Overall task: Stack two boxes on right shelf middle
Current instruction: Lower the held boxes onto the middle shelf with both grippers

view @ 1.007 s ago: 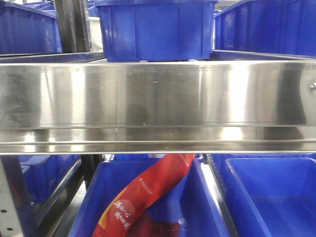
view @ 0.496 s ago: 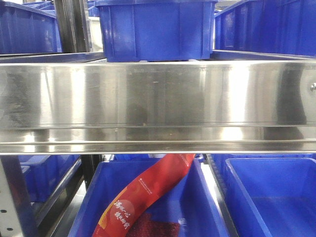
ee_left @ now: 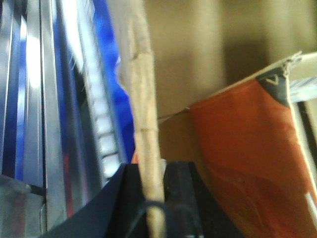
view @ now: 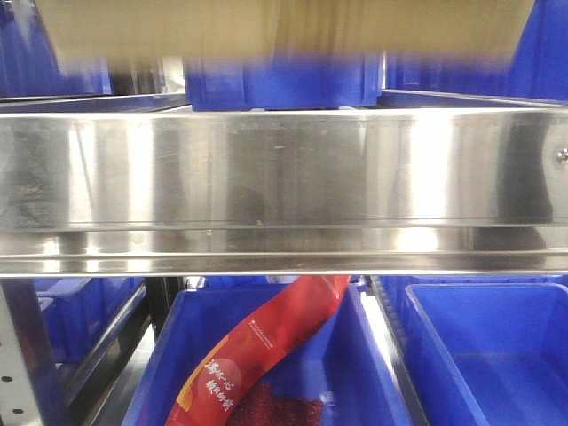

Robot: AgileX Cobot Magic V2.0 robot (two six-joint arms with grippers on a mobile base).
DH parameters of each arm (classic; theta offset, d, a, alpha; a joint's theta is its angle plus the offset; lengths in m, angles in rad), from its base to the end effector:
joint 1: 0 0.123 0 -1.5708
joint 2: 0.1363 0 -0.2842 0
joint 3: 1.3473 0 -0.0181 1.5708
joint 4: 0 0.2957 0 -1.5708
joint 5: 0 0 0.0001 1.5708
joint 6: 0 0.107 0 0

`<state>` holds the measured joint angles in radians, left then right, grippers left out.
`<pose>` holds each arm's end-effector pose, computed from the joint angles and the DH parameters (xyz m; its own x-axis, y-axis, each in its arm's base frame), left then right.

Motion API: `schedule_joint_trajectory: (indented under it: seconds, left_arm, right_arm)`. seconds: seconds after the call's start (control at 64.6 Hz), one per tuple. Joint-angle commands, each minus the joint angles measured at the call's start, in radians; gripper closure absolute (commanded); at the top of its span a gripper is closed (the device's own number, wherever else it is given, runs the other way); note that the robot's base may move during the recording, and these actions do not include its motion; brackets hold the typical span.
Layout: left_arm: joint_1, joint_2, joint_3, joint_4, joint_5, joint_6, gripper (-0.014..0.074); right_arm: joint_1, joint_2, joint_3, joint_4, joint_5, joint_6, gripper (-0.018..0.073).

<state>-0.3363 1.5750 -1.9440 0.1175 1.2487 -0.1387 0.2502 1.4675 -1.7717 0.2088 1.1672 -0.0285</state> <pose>0.3551 -0.1115 0.4753 -0.6931 0.1358 -0.7079 0.1849 0.9827 0.0074 0.3353 0.1068 0.4636 -0.6924 -0.1217 -0.7111 -0.3387 0.9251 0.1714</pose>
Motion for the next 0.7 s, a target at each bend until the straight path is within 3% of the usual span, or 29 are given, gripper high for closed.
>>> schedule_joint_trajectory:
  seconds: [0.0,0.124,0.217,0.31,0.372,0.449,0.573,0.682]
  left_arm:
    - [0.004,0.024,-0.003,0.073,-0.028,0.004,0.0707]
    - [0.004,0.047,-0.003,0.069,-0.028,0.004,0.0697]
    - [0.004,0.047,-0.003,0.069,-0.028,0.004,0.0588]
    - [0.004,0.047,-0.005,0.069,-0.028,0.004,0.0389]
    - [0.004,0.045,-0.005,0.069,-0.028,0.004,0.0190]
    - [0.004,0.038,-0.005,0.067,-0.028,0.004,-0.0034]
    - [0.004,0.002,-0.005,0.055,-0.028,0.004,0.0083]
    - [0.004,-0.061,-0.005,0.033,-0.028,0.004,0.0188]
  right_arm:
    - [-0.004,0.019,-0.006,-0.011,-0.006,-0.013,0.0704]
    - [-0.004,0.046,-0.006,-0.011,0.003,-0.013,0.0576]
    - [-0.004,0.051,-0.006,-0.011,0.005,-0.013,0.0391]
    - [-0.004,0.051,-0.008,-0.011,0.009,-0.013,0.0203]
    - [-0.004,0.046,-0.010,-0.011,0.009,-0.013,0.0106]
    - [-0.004,0.029,-0.012,-0.011,0.007,-0.013,0.0071]
    - [-0.004,-0.011,-0.012,-0.011,0.007,-0.013,0.0087]
    - [-0.004,-0.072,-0.012,-0.011,0.003,-0.013,0.0187]
